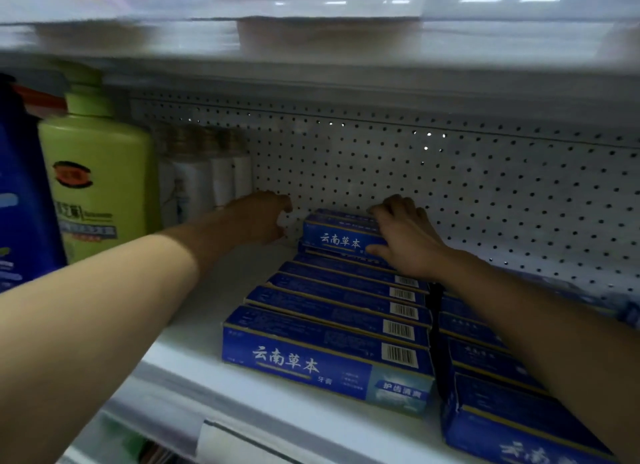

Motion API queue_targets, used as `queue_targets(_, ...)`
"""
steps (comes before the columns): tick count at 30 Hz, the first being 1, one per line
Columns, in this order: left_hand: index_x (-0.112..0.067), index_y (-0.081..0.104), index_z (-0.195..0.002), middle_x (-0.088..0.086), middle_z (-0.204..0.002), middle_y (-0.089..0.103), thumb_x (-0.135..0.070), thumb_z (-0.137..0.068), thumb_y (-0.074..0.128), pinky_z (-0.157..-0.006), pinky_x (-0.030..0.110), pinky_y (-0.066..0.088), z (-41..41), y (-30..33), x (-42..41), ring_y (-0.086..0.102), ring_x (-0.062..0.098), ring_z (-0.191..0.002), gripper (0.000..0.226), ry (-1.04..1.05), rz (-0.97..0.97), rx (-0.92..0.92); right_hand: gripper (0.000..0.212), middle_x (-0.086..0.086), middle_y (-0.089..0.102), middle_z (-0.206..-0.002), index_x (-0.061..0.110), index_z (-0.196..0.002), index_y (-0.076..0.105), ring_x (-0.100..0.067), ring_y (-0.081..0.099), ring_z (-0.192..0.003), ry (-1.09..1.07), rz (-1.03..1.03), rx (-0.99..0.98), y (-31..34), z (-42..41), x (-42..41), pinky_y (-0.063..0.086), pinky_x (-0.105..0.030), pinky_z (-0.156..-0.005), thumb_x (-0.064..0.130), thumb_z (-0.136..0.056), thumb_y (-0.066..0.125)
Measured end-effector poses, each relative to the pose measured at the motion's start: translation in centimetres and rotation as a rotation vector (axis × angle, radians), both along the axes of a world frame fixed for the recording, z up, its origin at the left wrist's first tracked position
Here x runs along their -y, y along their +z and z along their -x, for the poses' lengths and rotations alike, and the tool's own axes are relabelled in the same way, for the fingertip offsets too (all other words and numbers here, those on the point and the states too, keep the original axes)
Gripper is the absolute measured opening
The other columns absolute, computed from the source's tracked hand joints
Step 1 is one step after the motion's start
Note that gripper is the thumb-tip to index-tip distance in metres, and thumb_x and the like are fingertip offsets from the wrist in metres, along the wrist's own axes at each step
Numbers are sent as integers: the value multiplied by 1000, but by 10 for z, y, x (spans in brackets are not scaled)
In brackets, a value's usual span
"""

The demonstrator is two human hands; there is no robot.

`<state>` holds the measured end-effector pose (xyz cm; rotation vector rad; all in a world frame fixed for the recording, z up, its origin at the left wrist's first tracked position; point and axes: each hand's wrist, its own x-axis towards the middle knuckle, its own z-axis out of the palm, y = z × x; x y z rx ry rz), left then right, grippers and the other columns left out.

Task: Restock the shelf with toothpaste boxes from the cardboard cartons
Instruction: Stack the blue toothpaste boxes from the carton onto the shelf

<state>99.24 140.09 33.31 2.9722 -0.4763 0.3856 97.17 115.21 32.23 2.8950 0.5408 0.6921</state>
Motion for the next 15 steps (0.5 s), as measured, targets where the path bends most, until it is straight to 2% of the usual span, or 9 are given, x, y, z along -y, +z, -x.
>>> queue_targets(5, -18, 34, -142, 10, -142, 40, -23, -92, 55, -100, 34, 42, 49, 12, -14, 44, 26, -125, 54, 37, -18, -36, 71, -5, 27, -141, 17, -141, 28, -24, 24, -128, 106, -6, -107, 10, 44, -27, 24, -36, -106, 45, -85, 62)
queue_targets(9, -18, 32, -144, 11, -147, 36, -25, -93, 54, -102, 31, 36, 98, 26, -35, 40, 28, -130, 56, 101, -49, -35, 73, -4, 23, -145, 15, -144, 25, -23, 18, -132, 165, -15, -196, 15, 88, -63, 24, -36, -109, 42, -86, 61)
queue_targets(11, -13, 36, -141, 13, -144, 41, -25, -94, 53, -97, 28, 37, 127, 31, -49, 44, 27, -128, 52, 134, -46, -20, 71, -4, 22, -147, 14, -144, 27, -23, 17, -134, 194, -25, -229, 17, 114, -85, 22, -35, -112, 40, -86, 61)
queue_targets(13, -6, 47, -130, 15, -132, 52, -24, -93, 54, -86, 29, 41, 158, 33, -65, 51, 29, -117, 42, 170, -31, -21, 68, -4, 26, -144, 15, -142, 31, -25, 20, -133, 223, -24, -233, 16, 140, -109, 24, -38, -111, 39, -86, 61)
queue_targets(15, -9, 47, -129, 12, -128, 55, -28, -90, 58, -88, 34, 46, 188, 32, -84, 53, 30, -113, 45, 162, 3, -30, 63, -8, 33, -137, 16, -138, 35, -27, 26, -127, 264, -7, -215, 13, 166, -134, 30, -40, -105, 39, -85, 61)
